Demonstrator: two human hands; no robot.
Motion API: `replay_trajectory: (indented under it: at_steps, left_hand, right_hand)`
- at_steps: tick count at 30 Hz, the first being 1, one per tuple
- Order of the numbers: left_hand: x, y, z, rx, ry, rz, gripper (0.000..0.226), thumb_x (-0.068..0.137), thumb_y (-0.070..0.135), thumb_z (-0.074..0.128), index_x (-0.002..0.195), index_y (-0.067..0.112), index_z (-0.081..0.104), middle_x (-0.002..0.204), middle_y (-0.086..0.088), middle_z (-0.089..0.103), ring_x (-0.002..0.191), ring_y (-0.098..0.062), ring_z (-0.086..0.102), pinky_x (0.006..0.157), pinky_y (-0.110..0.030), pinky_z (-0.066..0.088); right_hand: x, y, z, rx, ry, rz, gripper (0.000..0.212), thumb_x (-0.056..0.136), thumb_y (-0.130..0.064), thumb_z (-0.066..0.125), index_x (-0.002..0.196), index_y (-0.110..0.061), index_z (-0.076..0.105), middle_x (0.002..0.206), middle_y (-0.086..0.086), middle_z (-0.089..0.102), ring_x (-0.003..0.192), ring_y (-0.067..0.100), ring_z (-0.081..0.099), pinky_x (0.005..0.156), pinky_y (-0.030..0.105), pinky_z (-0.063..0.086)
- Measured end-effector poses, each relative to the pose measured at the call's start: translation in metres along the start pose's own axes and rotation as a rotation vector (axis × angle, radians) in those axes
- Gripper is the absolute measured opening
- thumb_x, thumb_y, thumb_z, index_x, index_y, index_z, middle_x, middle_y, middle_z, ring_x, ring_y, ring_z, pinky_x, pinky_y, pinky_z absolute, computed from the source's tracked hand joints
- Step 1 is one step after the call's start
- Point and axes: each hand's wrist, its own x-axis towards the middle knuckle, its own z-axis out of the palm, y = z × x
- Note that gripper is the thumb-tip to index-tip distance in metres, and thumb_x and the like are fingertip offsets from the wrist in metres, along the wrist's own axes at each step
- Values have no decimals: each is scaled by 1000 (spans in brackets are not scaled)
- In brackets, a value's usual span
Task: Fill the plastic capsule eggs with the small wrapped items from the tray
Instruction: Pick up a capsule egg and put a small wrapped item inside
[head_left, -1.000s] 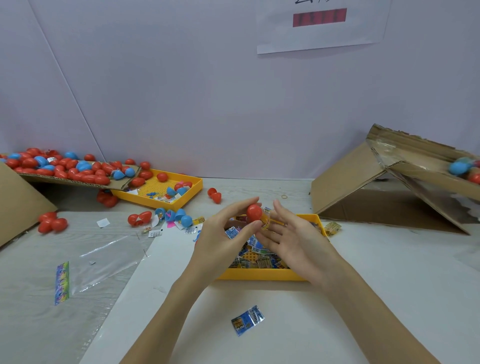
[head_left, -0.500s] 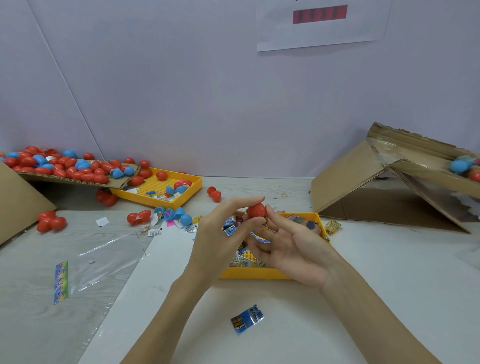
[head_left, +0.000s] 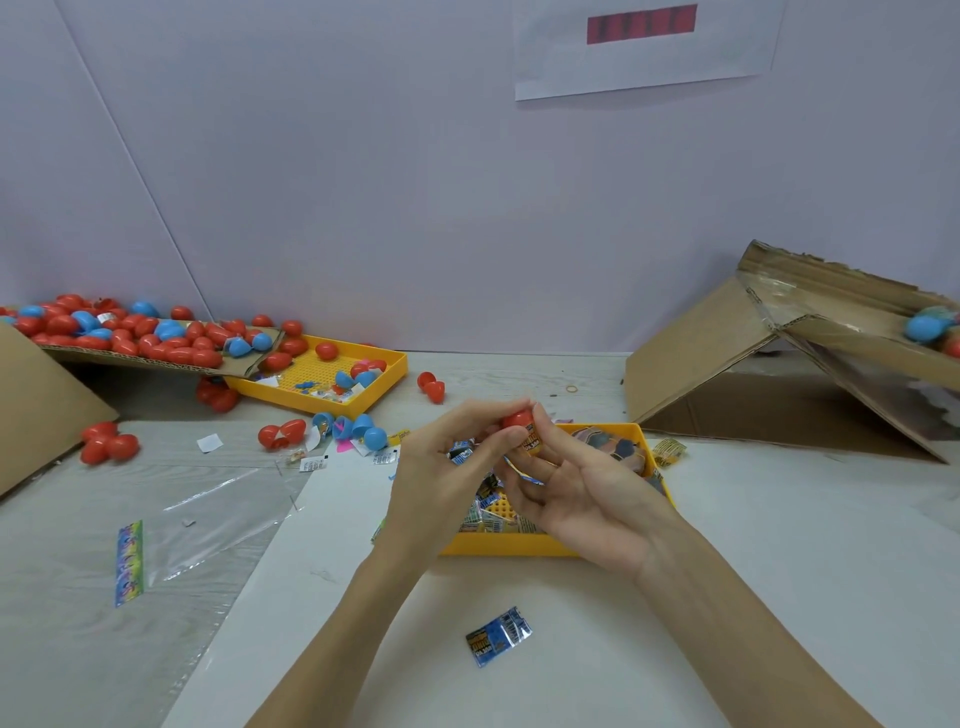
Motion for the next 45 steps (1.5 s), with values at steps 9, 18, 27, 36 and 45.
replay_trajectory:
  at_steps: [9,18,27,36,45]
  left_hand:
    - [2,-4,1,-212,51,-140,22,100,23,61,116,15,73,115,-1,76,110,-22,71,90,-25,56]
    - [1,-5,2,-262,62,-213,23,100,29,59,117,20,72,114,-2,76,112,-18,70,91,-22,55]
    - [2,-4,-4,-88,29,-193,28,87,31,73,115,31,74,106,10,77,105,-11,71,88,-18,54]
    - [1,-16,-14,415,-62,83,40,91,18,75,129,27,69,119,16,70,118,-8,60,98,-21,49]
    - [-3,-18,-17,601,-98,183,45,97,38,66,139,24,60,126,13,67,122,-3,54,103,-17,40]
  right_hand:
    - [-2,-3,5,-101,7,-72,46,95,-42,64,116,-2,74,124,16,72,117,28,69,80,27,60]
    - [-2,0,7,-157,3,-136,40,90,-31,72,118,-3,73,120,18,73,103,22,73,76,25,59]
    - [0,0,2,-388,100,-254,46,88,-51,65,96,-8,81,87,7,74,76,13,69,69,22,58]
    - [0,0,-9,-470,132,-298,31,99,-26,61,112,-1,75,97,14,75,87,17,72,74,22,58]
    - [0,-13,-10,-649,305,-392,37,99,-34,60,109,-2,75,92,13,78,81,19,74,69,23,59]
